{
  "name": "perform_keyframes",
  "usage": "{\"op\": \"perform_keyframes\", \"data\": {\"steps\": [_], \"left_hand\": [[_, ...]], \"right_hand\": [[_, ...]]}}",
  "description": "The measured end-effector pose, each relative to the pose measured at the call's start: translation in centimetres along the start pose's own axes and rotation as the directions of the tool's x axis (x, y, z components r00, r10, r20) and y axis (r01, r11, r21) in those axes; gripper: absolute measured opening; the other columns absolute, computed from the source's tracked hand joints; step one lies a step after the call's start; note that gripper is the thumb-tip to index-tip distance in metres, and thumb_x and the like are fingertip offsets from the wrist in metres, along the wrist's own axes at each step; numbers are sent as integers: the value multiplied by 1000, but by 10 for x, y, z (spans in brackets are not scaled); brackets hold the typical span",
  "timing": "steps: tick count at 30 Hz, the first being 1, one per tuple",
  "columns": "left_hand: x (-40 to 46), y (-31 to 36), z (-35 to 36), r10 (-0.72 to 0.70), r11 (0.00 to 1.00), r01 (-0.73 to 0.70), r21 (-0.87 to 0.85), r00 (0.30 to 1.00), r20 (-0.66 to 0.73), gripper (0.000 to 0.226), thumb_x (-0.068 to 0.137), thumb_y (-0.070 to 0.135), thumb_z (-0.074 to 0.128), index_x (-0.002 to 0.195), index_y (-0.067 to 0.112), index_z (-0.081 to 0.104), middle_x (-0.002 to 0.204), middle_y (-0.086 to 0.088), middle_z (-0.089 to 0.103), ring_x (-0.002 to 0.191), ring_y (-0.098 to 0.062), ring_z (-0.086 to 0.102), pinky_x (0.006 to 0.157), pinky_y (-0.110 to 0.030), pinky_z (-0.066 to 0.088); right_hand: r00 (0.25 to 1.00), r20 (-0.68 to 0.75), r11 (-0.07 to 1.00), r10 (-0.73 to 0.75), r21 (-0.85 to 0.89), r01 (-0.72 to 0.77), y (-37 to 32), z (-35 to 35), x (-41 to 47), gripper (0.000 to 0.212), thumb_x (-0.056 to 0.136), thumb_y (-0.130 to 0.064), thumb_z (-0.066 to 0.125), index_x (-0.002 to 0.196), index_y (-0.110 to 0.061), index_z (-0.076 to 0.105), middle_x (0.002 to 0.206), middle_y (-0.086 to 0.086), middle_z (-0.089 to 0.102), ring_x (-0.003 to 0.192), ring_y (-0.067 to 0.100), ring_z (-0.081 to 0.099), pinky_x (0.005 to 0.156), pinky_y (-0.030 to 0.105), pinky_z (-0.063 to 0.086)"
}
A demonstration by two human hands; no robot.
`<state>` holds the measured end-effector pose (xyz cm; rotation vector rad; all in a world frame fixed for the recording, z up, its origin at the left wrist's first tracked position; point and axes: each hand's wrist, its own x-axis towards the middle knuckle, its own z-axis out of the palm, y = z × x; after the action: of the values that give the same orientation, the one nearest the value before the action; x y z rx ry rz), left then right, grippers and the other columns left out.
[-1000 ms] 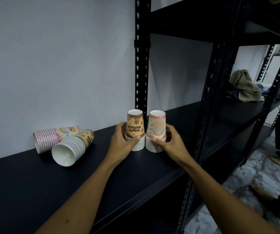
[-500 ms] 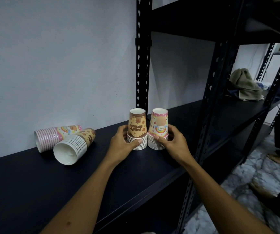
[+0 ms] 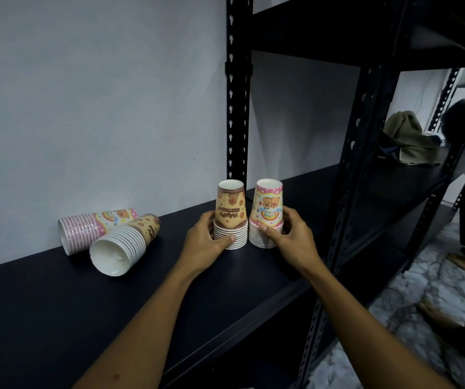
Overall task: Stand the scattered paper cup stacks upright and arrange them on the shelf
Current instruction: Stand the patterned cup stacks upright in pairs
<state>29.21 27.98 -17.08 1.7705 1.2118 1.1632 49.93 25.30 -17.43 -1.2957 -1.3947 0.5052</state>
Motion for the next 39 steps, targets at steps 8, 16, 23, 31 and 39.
{"op": "perform_keyframes", "data": {"steps": [8, 16, 23, 31, 39], "left_hand": [[-2, 1, 0, 16, 999, -16, 32, 1000, -11, 71, 77, 18, 78, 138, 17, 42, 133, 1, 57, 113, -8, 56, 96, -25, 45], [-12, 4, -1, -52, 993, 55, 102, 998, -28, 92, 74, 19, 80, 148, 15, 25, 144, -4, 47, 128, -18, 49, 100, -26, 41], [-42, 5, -16, -26, 952, 53, 302, 995, -92, 76, 84, 23, 69, 148, 14, 29, 148, -9, 41, 135, -21, 41, 109, -35, 38], [-92, 12, -51, 170, 869, -94, 486, 979, -115, 53, 90, 22, 60, 139, 14, 43, 141, -4, 46, 124, -20, 49, 103, -38, 43], [-125, 18, -128, 308, 852, -132, 506, 909, -282, 34, 85, 9, 59, 118, 8, 62, 116, -4, 64, 103, -19, 62, 91, -35, 52]], "right_hand": [[1000, 13, 999, 3, -39, -3, -2, 0, -1, 60, 80, -32, 75, 132, -21, 48, 109, -17, 59, 90, -12, 57, 75, 8, 49], [999, 3, 997, 44, -65, -44, -11, 0, -7, 82, 76, -40, 77, 142, -14, 37, 125, -6, 58, 98, -3, 58, 75, 6, 44], [995, -60, 987, 77, -135, -84, -7, -5, -21, 83, 76, -43, 76, 142, -9, 39, 139, 9, 53, 124, 21, 53, 102, 39, 47], [993, -115, 981, -25, -192, 3, -35, 16, -74, 53, 82, -31, 73, 127, -9, 57, 123, 8, 63, 114, 24, 58, 94, 34, 47], [976, 218, 982, 21, -185, 20, -78, 85, -89, 57, 85, -36, 69, 131, -7, 53, 124, 8, 63, 110, 19, 58, 89, 27, 45]]}}
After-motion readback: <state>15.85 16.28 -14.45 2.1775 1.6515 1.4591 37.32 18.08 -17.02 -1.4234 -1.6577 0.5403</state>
